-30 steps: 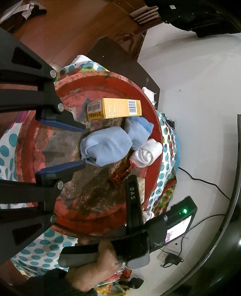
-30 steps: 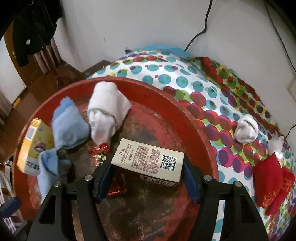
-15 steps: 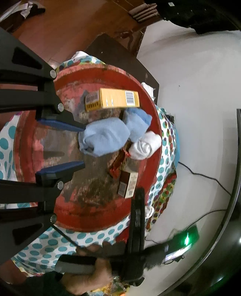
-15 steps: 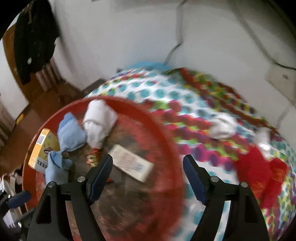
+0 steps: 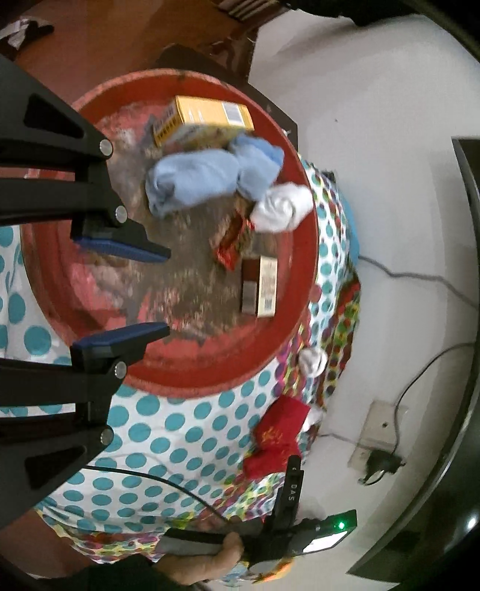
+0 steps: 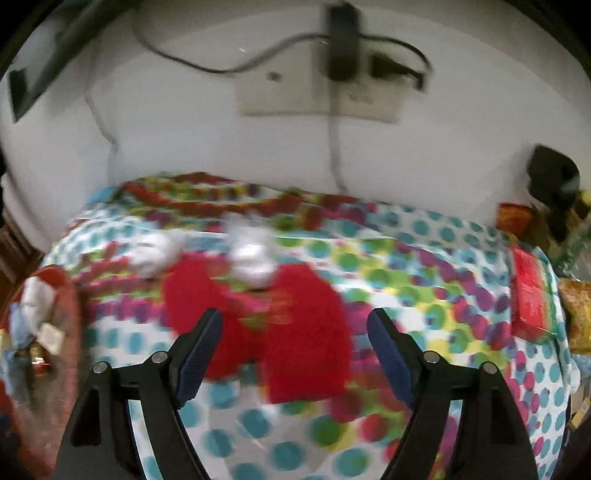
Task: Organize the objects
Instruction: 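Grasp a red sock with the right tool while the left tool grasps another red sock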
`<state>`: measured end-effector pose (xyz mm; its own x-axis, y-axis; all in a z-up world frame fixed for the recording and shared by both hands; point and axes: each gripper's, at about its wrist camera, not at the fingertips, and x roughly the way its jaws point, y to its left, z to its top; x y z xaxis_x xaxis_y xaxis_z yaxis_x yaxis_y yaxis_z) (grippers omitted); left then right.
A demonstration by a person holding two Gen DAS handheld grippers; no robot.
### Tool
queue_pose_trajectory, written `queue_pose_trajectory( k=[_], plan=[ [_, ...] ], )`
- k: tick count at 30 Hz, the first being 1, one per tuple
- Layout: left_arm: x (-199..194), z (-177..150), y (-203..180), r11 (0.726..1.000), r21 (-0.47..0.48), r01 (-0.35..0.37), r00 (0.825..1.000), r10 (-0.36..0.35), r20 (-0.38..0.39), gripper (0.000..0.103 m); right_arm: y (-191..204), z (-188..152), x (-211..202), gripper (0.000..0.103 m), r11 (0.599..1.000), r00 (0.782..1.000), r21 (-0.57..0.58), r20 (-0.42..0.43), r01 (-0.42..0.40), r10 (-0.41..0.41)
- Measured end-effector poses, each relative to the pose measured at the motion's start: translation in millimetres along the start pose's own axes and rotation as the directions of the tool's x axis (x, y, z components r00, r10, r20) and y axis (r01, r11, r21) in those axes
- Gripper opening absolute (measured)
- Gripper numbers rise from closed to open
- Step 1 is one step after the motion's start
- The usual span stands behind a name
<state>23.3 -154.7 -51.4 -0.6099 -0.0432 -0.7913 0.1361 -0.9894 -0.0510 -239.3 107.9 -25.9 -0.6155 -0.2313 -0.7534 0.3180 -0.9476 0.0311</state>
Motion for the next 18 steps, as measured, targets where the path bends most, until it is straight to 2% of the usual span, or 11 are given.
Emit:
queue_pose_trajectory(
  k=[3,9,11,12,15,18],
  plan=[
    [4.7,4.2,-16.4,0.999,0.040,0.002,1.000,-0.002,-0.010,0.034,-15.2,-2.2,15.3,0.078,1.000,1.000,-0.004,-0.027,-0.005,0.005],
    [16.5,24.0,-50.8,0.995,0.097,0.027,0.999,-0.025,-0.021,0.034,-7.2,-7.0,38.1,0.078,0.998,0.998,-0.050,-0.045,-0.041,0.039],
    [24.2,36.0,-64.3,0.993,0.111,0.046,0.999,-0.043,-0.027,0.034,-5.9,-8.8,47.6,0.062,0.997,0.998,-0.069,-0.057,-0.037,0.033],
    [29.9,44.4,-72.9,0.992,0.114,0.060,0.998,-0.057,-0.030,0.034,-5.9,-9.9,50.2,0.045,0.996,0.997,-0.080,-0.062,-0.042,0.037],
    [50.5,66.0,-94.8,0.990,0.096,0.108,0.993,-0.104,-0.048,0.034,-13.6,-16.5,46.2,0.039,0.995,0.998,-0.088,-0.043,-0.048,0.044],
    [73.8,85.4,-115.5,0.986,0.066,0.154,0.987,-0.150,-0.064,0.034,-30.3,-26.1,33.6,0.038,0.996,0.999,-0.086,-0.037,-0.030,0.027]
  ],
)
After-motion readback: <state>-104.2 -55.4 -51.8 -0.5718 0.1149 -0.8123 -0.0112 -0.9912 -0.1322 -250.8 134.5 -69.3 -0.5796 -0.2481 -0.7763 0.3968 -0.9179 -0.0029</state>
